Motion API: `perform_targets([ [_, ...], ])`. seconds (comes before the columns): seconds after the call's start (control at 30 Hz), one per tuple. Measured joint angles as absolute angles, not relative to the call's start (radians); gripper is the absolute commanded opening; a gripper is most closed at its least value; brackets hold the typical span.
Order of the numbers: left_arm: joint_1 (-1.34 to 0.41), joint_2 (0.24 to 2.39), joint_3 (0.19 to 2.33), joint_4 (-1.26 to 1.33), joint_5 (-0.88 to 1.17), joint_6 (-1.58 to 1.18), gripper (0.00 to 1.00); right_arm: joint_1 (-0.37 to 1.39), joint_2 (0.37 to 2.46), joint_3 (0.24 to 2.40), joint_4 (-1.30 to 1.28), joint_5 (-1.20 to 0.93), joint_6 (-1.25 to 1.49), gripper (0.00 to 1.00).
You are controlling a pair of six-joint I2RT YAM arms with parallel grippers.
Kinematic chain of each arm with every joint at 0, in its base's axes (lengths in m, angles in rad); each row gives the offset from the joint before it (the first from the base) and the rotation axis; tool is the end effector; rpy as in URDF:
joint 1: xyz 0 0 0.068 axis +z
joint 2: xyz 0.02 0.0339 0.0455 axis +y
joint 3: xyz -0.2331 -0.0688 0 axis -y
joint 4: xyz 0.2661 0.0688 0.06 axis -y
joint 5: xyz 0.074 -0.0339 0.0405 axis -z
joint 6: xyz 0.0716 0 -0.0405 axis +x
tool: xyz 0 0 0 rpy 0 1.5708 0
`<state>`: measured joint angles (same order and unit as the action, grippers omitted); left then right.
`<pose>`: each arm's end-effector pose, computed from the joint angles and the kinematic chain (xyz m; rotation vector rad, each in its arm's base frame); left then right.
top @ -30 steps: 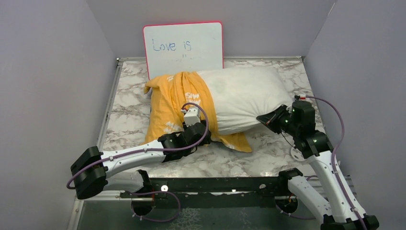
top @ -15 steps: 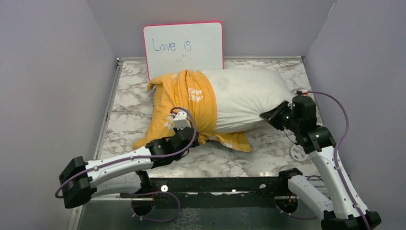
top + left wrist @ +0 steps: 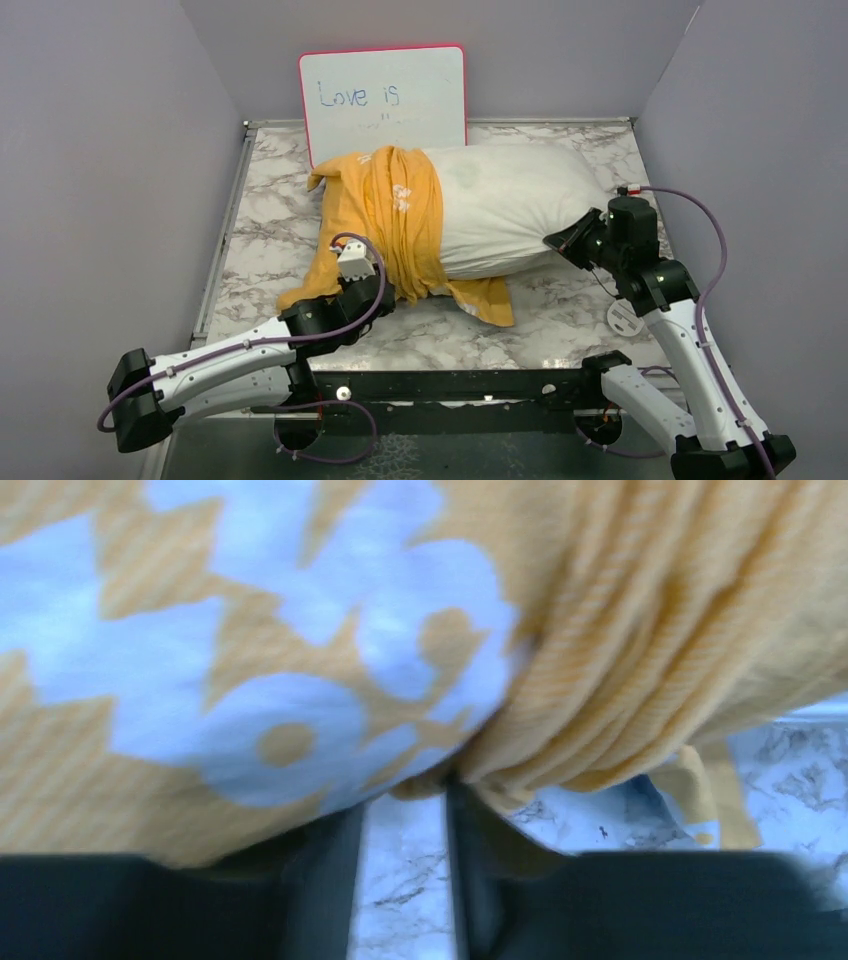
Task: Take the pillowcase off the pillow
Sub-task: Remove the pillow from the pillowcase.
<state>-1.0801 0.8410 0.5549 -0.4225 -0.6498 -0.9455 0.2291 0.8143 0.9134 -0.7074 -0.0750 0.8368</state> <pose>0.1496 -0.1880 0.1844 -0.1854 2.1407 -0.4498 0.2307 0.0593 0.2860 0.6340 2.1700 0.6727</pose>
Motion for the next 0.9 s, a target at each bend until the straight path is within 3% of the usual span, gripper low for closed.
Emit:
perform_targets([
  [0.07,-1.074,0.823,0.554,-0.463,-0.654,-0.926,0.68,0.227,0.817,0.913,-0.707,-0.056,0.835,0.01],
  [0.23,-1.073,0.787,0.554,-0.469,-0.607,-0.863,0.8,0.227,0.82,0.913,-0.707,-0.049,0.833,0.01],
  [0.37,-1.073,0.796,0.555,-0.472,-0.585,-0.847,0.87,0.227,0.82,0.913,-0.707,-0.048,0.833,0.01],
  [0.5,-1.073,0.839,0.568,-0.485,-0.585,-0.84,0.87,0.227,0.82,0.913,-0.707,-0.048,0.833,0.01],
  [0.6,-1.06,0.899,0.601,-0.514,-0.594,-0.827,0.76,0.227,0.82,0.913,-0.707,-0.048,0.832,0.01],
  [0.9,-0.885,0.962,0.665,-0.532,-0.595,-0.721,0.09,0.227,0.822,0.915,-0.706,-0.035,0.822,0.01],
])
